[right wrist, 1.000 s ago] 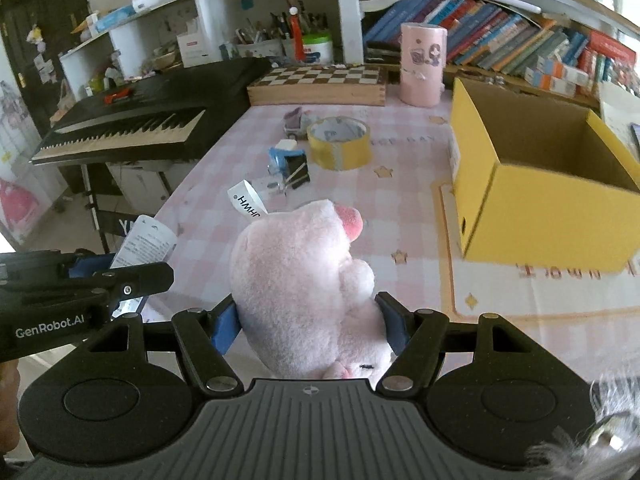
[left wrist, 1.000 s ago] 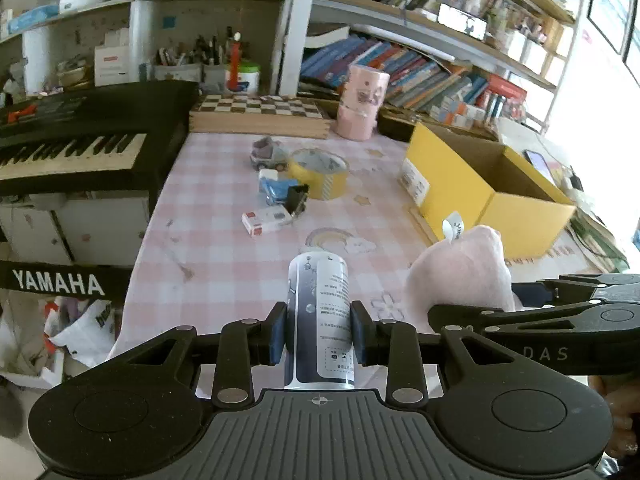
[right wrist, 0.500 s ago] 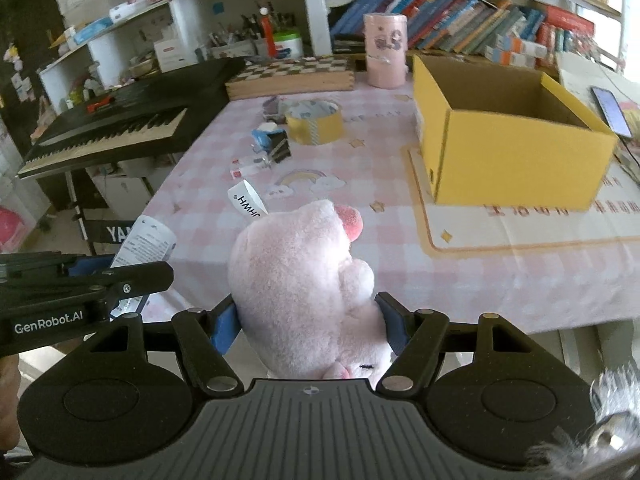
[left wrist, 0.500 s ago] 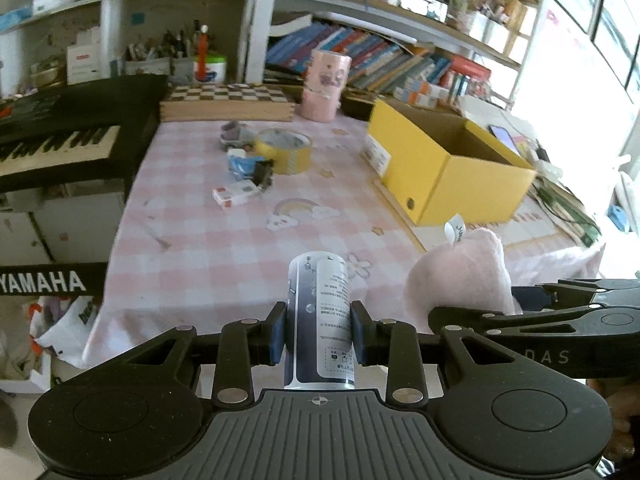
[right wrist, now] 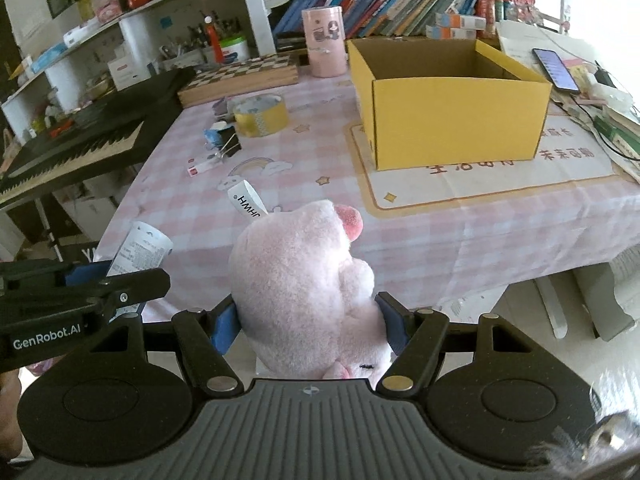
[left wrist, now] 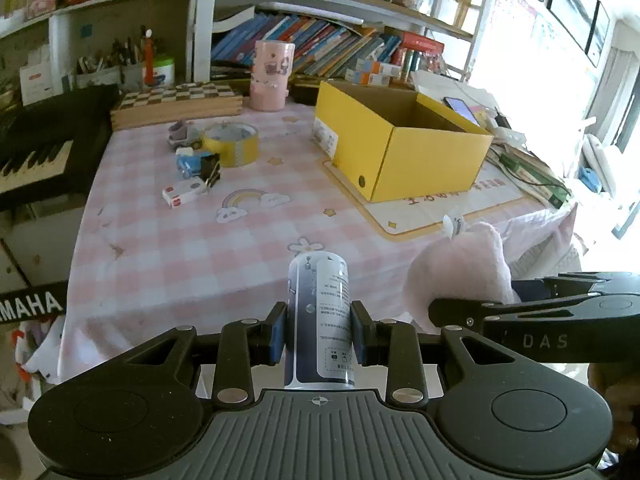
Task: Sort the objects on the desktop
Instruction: 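Lift the spray bottle and pink pig and carry both toward the yellow box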
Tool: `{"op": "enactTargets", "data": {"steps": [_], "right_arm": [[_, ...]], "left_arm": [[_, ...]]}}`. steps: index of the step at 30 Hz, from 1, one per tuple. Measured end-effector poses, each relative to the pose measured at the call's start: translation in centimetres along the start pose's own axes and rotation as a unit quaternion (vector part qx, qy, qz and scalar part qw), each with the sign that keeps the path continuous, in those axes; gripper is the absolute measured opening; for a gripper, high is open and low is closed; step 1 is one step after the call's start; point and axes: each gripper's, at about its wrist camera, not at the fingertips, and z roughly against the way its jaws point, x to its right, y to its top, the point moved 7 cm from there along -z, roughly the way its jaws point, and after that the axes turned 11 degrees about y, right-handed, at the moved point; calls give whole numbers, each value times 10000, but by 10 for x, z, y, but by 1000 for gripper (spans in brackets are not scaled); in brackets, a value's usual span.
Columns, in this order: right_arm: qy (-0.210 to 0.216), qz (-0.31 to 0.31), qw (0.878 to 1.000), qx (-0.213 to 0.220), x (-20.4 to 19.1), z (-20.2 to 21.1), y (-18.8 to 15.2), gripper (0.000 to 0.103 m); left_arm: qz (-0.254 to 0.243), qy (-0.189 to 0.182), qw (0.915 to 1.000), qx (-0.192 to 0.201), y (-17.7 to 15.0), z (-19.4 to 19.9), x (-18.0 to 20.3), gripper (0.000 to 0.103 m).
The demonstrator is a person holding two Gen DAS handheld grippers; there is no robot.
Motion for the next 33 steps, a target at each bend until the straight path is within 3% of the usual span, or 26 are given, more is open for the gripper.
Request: {"op": "enactTargets", "data": {"steps": [33], "right_arm": [[-412, -569, 9975, -5, 96, 15, 20, 68]], "left_arm": [[-741, -492, 9959, -134, 40, -50, 95, 31]]}}
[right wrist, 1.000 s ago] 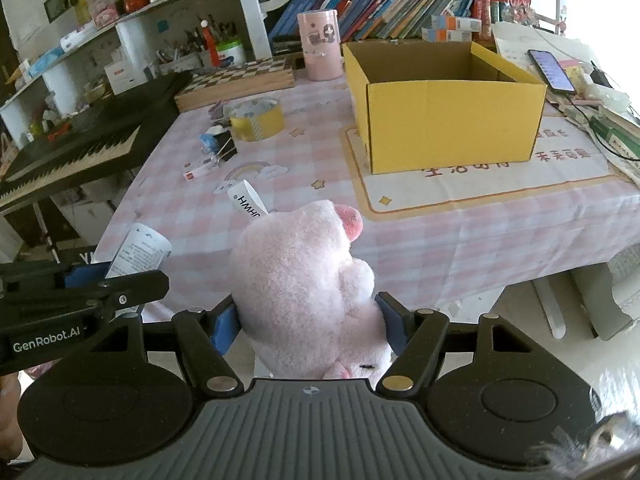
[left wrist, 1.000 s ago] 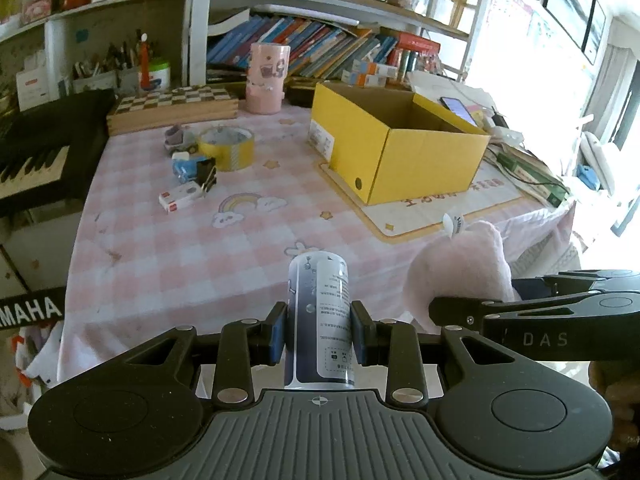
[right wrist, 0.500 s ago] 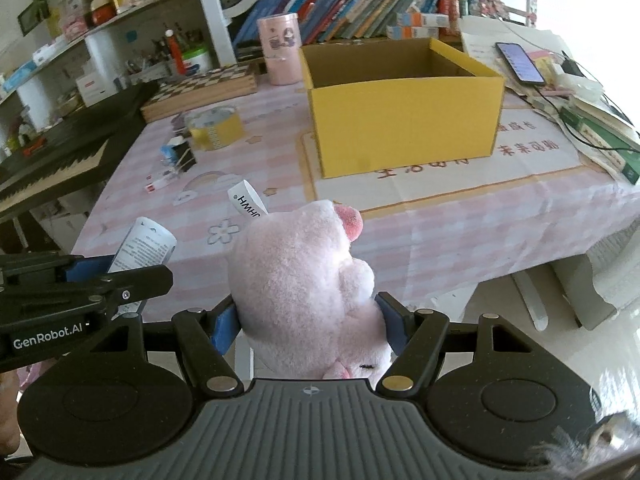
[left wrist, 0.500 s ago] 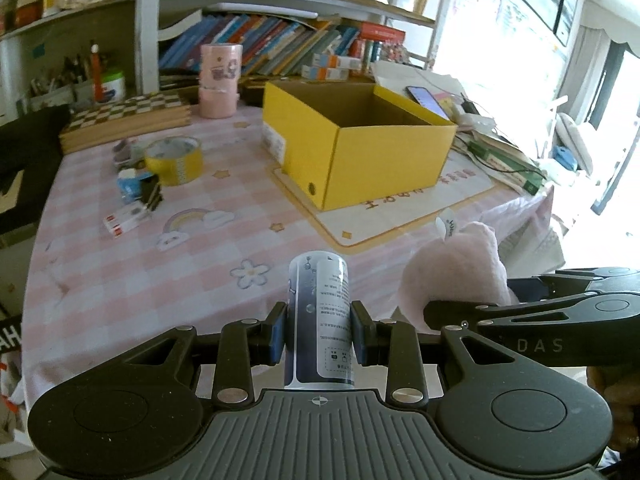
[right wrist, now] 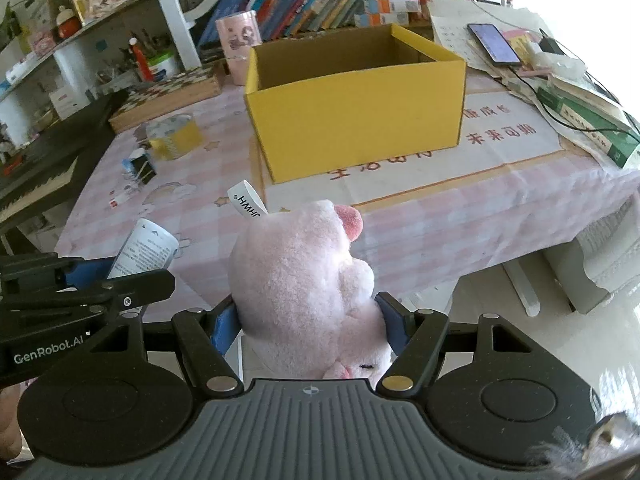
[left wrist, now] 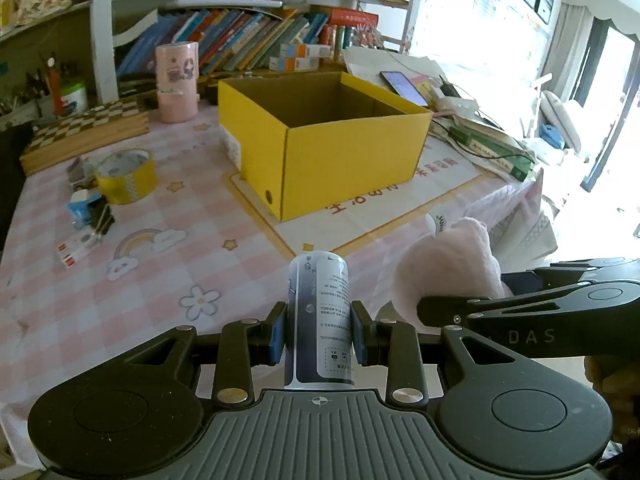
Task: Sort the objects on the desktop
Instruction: 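Lift the spray bottle and pink pig and carry both toward the yellow box, then lower the pig into the yellow box with the right tool while the left tool lowers the bottle in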
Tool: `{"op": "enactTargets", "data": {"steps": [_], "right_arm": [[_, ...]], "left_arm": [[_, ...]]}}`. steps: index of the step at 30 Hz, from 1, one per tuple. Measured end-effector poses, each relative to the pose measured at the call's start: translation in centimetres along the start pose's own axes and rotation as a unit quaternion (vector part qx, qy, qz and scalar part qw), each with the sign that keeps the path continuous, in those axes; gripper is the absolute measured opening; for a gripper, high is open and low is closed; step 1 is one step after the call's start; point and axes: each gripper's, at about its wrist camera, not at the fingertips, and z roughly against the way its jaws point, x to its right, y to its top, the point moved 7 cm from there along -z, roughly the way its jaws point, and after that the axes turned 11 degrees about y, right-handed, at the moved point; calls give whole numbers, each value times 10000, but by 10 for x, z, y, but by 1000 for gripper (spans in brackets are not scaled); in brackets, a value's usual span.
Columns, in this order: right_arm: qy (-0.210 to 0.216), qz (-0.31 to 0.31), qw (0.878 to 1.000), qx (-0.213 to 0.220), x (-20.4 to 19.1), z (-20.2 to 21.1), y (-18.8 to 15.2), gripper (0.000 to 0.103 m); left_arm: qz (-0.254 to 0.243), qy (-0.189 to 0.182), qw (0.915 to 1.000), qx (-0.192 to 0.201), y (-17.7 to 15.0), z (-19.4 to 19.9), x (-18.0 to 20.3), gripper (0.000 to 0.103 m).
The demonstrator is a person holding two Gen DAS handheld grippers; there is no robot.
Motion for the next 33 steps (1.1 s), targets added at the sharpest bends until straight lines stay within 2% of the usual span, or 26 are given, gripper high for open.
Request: {"op": "enactTargets", "data": {"steps": [12, 17, 22, 26, 33], "right_arm": [[-93, -114, 9997, -184, 43, -8, 18, 68], [-108, -61, 9998, -136, 59, -10, 33, 68], [-139, 110, 9998, 109, 72, -8, 59, 68], [-119, 317, 9983, 466, 83, -1, 94, 68], [226, 571, 9924, 1064, 93, 10, 165, 68]], "left_arm": [[-62, -153, 9998, -149, 21, -33, 30, 31], [-144, -159, 9998, -4, 36, -42, 42, 31], [-131, -173, 9996, 186, 62, -48, 51, 31], [-26, -128, 9990, 435, 89, -48, 55, 31], [313, 53, 9949, 957, 144, -49, 57, 31]]}}
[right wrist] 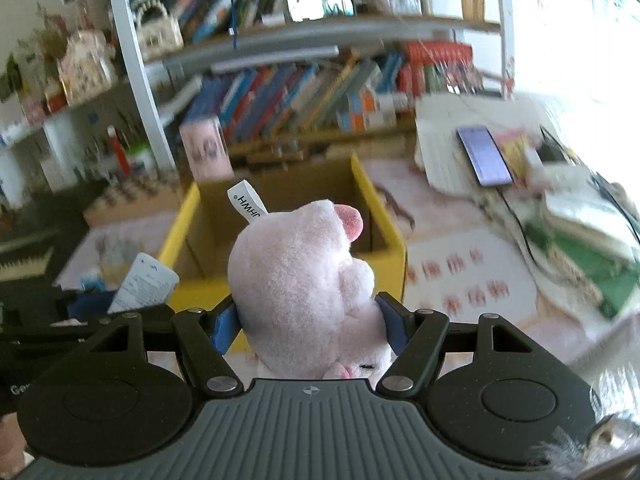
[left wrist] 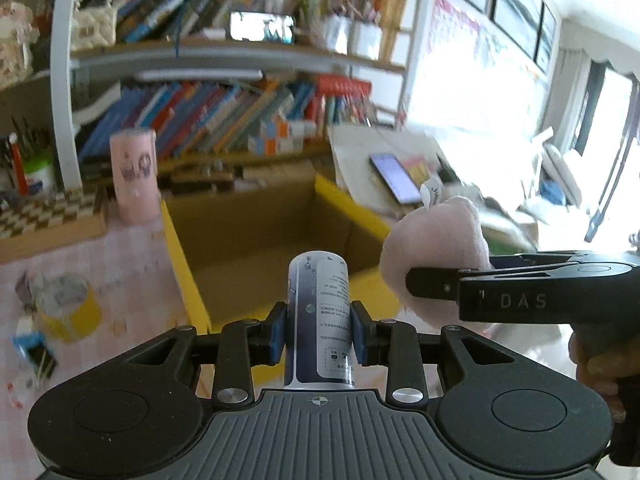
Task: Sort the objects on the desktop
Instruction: 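Lower the pig into the yellow box with the right tool while the left tool lowers the bottle in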
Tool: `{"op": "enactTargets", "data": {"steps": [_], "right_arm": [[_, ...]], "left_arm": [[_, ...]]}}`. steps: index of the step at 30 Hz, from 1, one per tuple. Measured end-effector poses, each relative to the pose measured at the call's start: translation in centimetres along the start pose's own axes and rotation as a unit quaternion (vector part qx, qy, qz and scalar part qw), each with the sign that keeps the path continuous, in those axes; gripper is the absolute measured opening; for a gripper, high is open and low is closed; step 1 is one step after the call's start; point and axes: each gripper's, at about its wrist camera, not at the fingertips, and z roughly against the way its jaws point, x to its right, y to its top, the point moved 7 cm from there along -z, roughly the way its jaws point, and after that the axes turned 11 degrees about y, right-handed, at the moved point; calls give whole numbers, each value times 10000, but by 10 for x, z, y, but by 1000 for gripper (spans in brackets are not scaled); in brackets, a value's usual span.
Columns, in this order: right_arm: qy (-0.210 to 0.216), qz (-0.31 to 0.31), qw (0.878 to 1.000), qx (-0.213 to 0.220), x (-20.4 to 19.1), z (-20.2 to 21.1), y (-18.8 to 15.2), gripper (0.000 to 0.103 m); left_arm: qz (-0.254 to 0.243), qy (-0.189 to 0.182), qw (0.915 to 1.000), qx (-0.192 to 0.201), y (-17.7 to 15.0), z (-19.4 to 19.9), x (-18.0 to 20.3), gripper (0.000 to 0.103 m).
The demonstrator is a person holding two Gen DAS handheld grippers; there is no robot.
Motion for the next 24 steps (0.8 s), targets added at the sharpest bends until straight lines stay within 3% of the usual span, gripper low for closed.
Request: {"op": "enactTargets", "data": {"steps": [6, 11, 24], "right_arm": [[358, 25, 9991, 243, 17, -24, 50, 68], [576, 97, 9982, 129, 33, -58, 77, 68], [885, 25, 9912, -982, 61, -167, 76, 68]], "left_arm": [[181, 298, 9990, 271, 36, -22, -1, 31], [337, 570, 9976, 202, 46, -50, -5, 31], [161, 1179, 9922, -383, 44, -131, -3, 31]]}}
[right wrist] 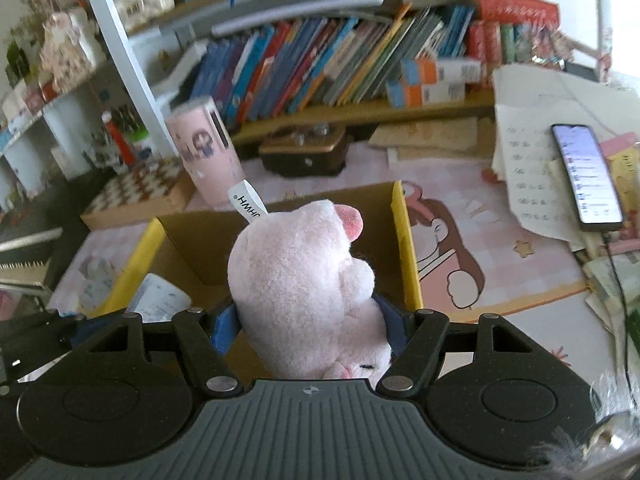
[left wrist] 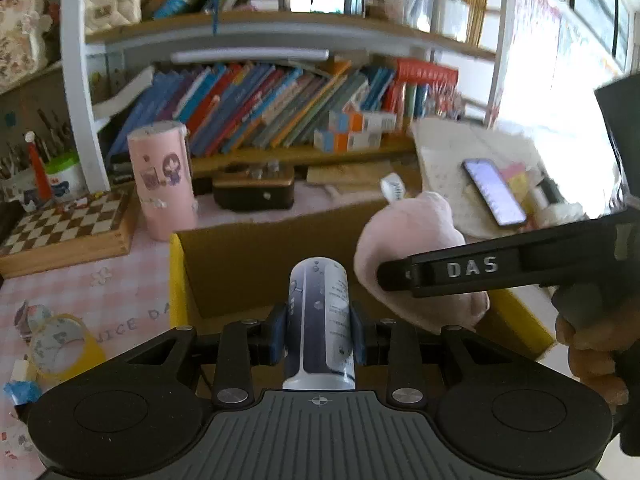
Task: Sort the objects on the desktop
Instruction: 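Lower the pig into the yellow box with the right tool while the left tool lowers the bottle in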
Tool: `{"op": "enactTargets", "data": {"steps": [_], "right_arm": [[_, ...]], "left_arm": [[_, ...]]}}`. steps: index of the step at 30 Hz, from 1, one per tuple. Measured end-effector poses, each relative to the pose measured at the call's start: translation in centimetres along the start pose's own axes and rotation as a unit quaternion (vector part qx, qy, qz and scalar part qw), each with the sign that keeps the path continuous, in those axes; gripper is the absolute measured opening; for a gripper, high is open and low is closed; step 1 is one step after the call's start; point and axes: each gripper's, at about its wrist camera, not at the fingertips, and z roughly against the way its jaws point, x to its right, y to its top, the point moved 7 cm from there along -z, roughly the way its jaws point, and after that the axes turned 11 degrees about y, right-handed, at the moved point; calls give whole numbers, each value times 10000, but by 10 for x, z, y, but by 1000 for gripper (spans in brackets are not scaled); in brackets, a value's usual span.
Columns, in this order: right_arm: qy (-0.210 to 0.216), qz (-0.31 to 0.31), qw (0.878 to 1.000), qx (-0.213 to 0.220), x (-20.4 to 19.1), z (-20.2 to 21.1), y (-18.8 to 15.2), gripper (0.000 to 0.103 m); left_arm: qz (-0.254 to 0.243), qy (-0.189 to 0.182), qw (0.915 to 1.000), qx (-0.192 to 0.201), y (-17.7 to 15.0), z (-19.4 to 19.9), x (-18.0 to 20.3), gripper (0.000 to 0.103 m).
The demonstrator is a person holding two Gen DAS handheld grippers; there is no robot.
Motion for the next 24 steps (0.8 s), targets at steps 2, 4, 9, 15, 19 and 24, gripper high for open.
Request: {"op": "enactTargets", "data": {"steps": [2, 4, 9, 15, 19, 24], "right_arm": [[-14, 18, 9998, -187, 5, -14, 0, 68], [-40, 207, 9993, -312, 3, -24, 2, 68], [-225, 767, 9946, -662, -4, -49, 7, 68], [-359, 1362, 9841, -1085, -13, -72, 7, 71], [-397, 1477, 9808, -1206, -13, -80, 8, 76], [-318, 1348, 9873, -776, -15, -65, 18, 90]], "left_arm": [[-70, 84, 9999, -104, -2, -12, 2, 31], [-124, 151, 9995, -251, -6, -22, 4, 31], [-345, 285, 9979, -472, -18, -40, 9, 31], [-515, 333, 9971, -457, -18, -41, 13, 31], [-552, 275, 9974, -372, -16, -38, 15, 38], [-636, 377, 9972, 113, -10, -21, 13, 50]]}}
